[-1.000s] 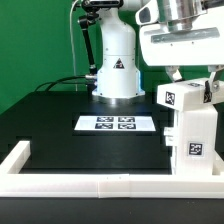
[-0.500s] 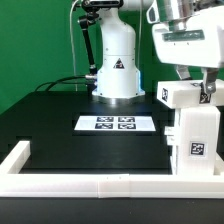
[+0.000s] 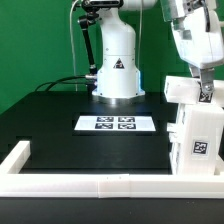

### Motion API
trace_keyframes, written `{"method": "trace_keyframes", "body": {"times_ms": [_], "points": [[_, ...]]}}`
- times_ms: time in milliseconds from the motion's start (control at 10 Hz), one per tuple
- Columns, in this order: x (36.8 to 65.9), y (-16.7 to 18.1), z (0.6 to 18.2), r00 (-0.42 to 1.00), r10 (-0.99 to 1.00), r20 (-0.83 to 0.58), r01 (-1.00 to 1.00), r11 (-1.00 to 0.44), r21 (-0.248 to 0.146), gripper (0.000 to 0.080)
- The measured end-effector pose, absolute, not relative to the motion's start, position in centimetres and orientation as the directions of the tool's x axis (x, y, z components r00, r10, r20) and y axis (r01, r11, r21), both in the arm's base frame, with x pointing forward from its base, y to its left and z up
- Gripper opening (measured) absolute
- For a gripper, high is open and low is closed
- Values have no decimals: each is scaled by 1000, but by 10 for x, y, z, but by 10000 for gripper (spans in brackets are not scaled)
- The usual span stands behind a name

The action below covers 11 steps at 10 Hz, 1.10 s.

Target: Assemble cabinet

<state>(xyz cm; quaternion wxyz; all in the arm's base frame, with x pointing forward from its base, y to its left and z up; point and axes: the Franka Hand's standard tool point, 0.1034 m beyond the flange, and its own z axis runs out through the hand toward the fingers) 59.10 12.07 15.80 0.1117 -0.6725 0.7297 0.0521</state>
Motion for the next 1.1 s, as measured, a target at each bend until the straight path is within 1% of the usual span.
{"method": "trace_keyframes", "body": {"times_ms": [100,200,300,400,500,600,800,900,1000,1100], "points": [[591,120,158,-47,-972,-231,-995,67,-79,560],[591,118,162,-24,-972,-232,-995,46,-87,728],[590,117,165,-22,-971,-237,-995,45,-92,778],[589,117,170,-16,-969,-245,-994,41,-97,778],[589,118,176,-19,-967,-255,-994,46,-102,795],[591,119,182,-39,-961,-273,-992,70,-104,795],[591,120,181,1,-961,-277,-993,32,-115,797],[591,120,180,46,-962,-271,-993,-14,-118,797],[591,119,177,181,-949,-256,-980,-154,-124,797],[593,120,178,321,-917,-235,-945,-295,-140,797]]}}
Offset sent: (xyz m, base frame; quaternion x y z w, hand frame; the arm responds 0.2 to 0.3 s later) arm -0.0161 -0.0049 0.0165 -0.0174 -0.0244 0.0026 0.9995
